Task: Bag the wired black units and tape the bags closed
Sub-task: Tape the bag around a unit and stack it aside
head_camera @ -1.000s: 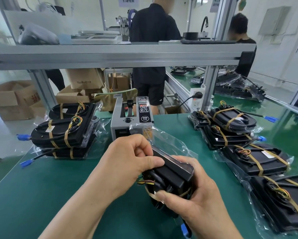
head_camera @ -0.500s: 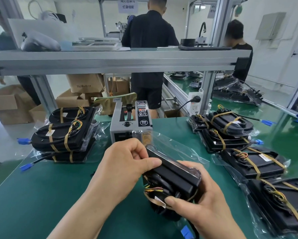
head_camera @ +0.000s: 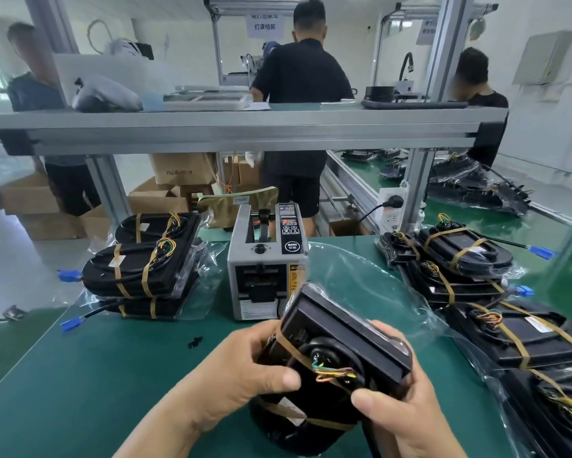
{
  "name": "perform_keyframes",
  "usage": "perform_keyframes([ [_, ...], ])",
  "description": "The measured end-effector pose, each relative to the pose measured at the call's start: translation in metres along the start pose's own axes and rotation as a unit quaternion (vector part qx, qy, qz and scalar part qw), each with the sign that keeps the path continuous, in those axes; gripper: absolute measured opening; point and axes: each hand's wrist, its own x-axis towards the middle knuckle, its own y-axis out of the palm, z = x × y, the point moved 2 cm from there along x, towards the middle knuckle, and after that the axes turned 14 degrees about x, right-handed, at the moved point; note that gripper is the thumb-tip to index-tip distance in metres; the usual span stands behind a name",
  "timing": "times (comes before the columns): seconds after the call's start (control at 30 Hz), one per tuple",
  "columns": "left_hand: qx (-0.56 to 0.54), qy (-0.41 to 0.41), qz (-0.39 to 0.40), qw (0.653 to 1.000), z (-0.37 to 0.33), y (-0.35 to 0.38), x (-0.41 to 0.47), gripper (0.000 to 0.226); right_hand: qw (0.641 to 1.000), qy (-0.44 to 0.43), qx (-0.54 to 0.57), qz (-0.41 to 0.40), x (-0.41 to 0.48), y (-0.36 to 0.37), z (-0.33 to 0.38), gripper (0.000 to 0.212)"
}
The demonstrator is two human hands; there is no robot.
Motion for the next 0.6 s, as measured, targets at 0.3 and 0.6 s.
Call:
perform_keyframes([
  [0.3, 0.287, -0.070, -0.043, 0.954, -0.025, -0.032, -0.010, 0.058, 0.978, -0.094, -0.185, -0.006, 0.005, -0.024, 0.025, 0.080],
  [0.6, 0.482, -0.055, -0.054, 0.873, -0.023, -0.013, -0.002, 0.063, 0.922, -0.126, -0.361, 0.057, 0.008, -0.002, 0.021, 0.036],
])
